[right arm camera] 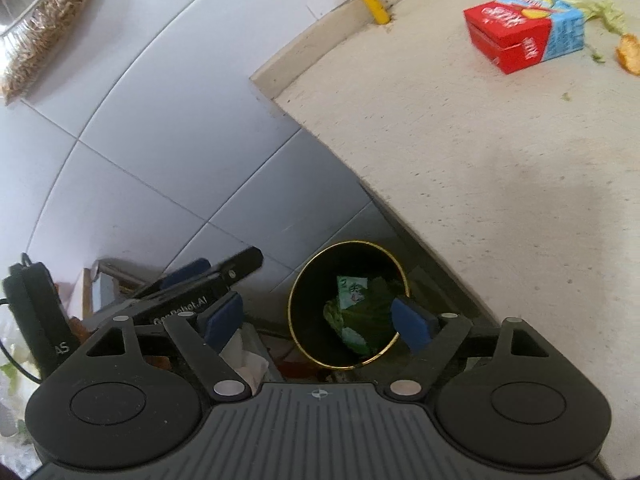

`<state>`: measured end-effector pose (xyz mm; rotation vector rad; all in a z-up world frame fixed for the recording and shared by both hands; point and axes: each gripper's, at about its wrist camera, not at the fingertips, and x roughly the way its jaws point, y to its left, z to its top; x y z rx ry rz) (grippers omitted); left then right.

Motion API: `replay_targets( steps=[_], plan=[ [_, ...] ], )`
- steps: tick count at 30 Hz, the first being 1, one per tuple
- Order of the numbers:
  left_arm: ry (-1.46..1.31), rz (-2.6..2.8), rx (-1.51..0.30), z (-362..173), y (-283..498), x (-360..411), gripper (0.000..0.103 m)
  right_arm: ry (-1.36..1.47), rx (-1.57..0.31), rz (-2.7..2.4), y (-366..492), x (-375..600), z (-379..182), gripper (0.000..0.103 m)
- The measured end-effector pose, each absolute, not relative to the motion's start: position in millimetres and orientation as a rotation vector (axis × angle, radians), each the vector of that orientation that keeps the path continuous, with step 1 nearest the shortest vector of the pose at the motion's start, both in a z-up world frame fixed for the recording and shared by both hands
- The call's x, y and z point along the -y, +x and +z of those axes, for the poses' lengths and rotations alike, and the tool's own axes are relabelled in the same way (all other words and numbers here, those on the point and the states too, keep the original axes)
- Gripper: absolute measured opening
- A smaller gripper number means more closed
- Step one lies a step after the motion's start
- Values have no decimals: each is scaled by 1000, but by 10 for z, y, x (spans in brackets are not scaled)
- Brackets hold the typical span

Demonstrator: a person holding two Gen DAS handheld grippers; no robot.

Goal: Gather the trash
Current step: 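Move both open tools back up to the red carton on the counter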

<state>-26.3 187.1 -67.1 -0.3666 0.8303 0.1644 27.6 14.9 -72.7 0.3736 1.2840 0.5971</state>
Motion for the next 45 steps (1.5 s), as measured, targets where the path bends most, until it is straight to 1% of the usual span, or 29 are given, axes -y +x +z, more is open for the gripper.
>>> replay_targets(
  steps=[2,8,19,23,27,30,34,36,37,42,45],
  plan=[
    [-386,150,-846,-698,-268,-1856,78,368,-1276,583,249,-80,-689,87],
    [-367,187,-816,-655,-300,-1863,78,364,-1220,552,283,224,-551,89],
    [-337,264,-833,-705,-294,-1918,78,393,-1153,508,575,732,-477,89],
    [-295,263,-812,-620,-337,-1827,78,352,-1102,451,706,1001,-449,90],
    [-318,227,-775,-471,-308,-1642,78,326,-1075,382,865,1295,-498,90],
    [-264,154,-735,-284,-187,-1366,78,322,-1069,356,1001,1456,-552,90],
    [-122,27,-680,-34,81,-944,79,324,-1060,340,1118,1601,-629,90],
    [-41,-39,-663,55,272,-733,81,335,-1066,340,1148,1669,-693,90],
    [-3,-72,-660,88,381,-630,83,344,-1072,343,1156,1706,-726,90],
    [190,-215,-660,145,963,-174,84,356,-1071,342,1127,1887,-796,90],
    [258,-293,-689,138,1321,47,84,397,-1071,355,1115,2002,-820,91]
  ],
)
